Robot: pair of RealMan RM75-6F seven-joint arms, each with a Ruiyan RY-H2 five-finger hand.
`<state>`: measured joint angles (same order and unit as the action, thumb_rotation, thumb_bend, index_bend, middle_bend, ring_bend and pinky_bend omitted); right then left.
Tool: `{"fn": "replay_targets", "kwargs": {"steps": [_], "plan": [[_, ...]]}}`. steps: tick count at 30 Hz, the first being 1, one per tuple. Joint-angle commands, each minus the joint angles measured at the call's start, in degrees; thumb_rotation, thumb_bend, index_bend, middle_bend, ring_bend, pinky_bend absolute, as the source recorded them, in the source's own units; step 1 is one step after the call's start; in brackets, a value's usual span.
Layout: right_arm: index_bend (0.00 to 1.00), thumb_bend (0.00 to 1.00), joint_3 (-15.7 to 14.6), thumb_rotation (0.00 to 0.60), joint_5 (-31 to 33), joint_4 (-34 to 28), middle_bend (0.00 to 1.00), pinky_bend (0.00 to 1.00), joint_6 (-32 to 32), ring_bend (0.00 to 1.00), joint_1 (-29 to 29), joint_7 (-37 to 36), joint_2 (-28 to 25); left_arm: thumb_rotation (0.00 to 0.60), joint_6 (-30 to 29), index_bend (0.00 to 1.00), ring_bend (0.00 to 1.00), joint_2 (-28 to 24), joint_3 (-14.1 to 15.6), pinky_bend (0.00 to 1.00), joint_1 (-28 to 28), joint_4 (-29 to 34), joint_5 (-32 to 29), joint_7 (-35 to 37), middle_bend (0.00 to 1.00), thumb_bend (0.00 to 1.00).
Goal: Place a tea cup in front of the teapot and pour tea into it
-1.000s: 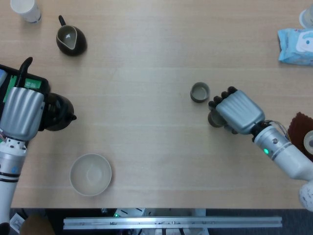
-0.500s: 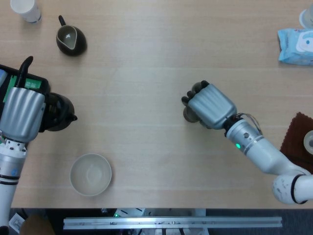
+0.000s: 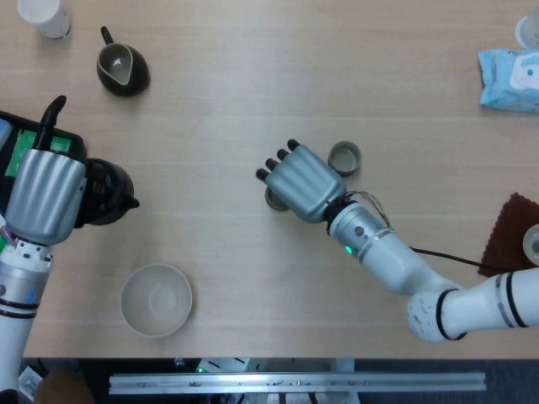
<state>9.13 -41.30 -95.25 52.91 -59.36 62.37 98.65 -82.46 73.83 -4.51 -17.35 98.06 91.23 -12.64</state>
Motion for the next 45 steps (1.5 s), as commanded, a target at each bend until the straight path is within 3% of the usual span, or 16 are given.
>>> {"fn": "replay_targets", "kwargs": {"steps": [1,20,45], "plan": [[0.41,0.25,0.2,0.6,2.5,2.1,0.4,0.27,0.8,0.35,-2.6,2.0,2.6,0.539,0.1,0.99,0.85,0.0,-0.1,0.06,0.0,0.0,-0.1,-0.1,1.0,0.33],[0.41,0.25,0.3,0.6,13.4,12.7,0.4,0.23,1.5,0.31,-11.3,6.3,12.0,0.534,0.3,0.99,0.85,0.3,-0.1,0.06,0.2,-1.5,-1.0,1.3,1.0,0.33],[0.41,0.24,2.7,0.6,22.5,25.2,0.36,0.19,-1.7,0.27,-19.2,8.5,19.2,0.536,-0.3,0.99,0.85,-0.4,-0.1,0.06,1.2,-3.9,-2.1,4.0,1.0,0.33]]}}
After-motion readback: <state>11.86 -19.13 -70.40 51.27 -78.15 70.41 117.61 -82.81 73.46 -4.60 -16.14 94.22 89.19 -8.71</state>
